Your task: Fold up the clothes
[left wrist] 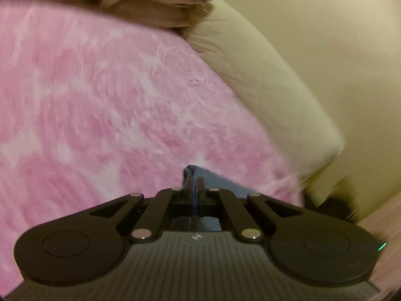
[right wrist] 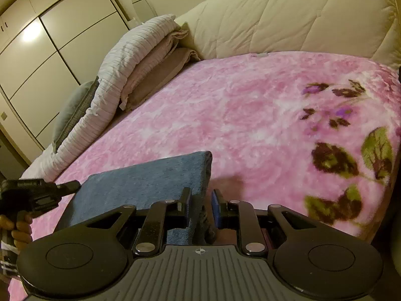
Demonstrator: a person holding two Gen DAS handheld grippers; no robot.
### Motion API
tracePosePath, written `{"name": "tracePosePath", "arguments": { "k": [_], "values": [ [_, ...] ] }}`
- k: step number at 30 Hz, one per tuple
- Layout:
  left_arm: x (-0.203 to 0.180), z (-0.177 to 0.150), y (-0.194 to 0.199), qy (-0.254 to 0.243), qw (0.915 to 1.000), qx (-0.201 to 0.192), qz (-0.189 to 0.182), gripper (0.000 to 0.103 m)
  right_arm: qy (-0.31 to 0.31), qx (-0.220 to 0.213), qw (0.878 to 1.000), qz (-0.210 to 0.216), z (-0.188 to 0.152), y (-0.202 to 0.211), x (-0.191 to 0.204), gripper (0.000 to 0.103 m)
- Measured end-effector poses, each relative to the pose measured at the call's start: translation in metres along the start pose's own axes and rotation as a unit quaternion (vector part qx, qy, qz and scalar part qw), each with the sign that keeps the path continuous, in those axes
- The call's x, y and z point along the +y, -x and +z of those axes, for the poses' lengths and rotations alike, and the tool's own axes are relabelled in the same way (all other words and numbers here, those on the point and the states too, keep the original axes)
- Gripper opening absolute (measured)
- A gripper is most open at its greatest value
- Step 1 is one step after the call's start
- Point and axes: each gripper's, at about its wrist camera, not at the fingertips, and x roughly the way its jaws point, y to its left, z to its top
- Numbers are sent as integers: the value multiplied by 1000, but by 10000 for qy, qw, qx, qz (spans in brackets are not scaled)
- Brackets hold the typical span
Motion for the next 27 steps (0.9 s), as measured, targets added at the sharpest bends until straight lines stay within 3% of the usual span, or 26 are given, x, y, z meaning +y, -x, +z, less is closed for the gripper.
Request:
{"name": "tracePosePath", "arguments": {
  "k": [3, 8, 11, 13, 17, 22, 25, 27],
  "values": [
    [-11, -5, -1, -309, 9993, -23, 203, 0, -10, 8, 10000, -67, 1, -1, 0, 19],
    [-12, -8, 18, -136, 9983, -551, 119, 0, 75, -1, 9998, -175, 2, 2, 4, 19],
    [-25, -10, 29, -376, 9963, -767, 27, 0, 154, -10, 9996, -223, 3, 3, 8, 19],
    [-39, -13, 28, -660, 9955, -674, -60, 0, 204, -46, 9995, -238, 3, 4, 11, 19],
    [-66, -33, 10, -1503, 9873, -376, 347, 0, 455, -199, 9981, -355, 3, 10, 23, 19],
    [-65, -47, -29, -1785, 9798, -182, 881, 0, 879, -15, 9949, -498, -4, -5, 26, 19],
    [-76, -45, -16, -1815, 9779, -335, 986, 0, 792, 34, 9929, -886, 1, 0, 18, 20],
    [-86, -55, 12, -2068, 9702, -557, 1132, 0, 768, 39, 9904, -1144, 3, 9, 14, 19]
  ]
}}
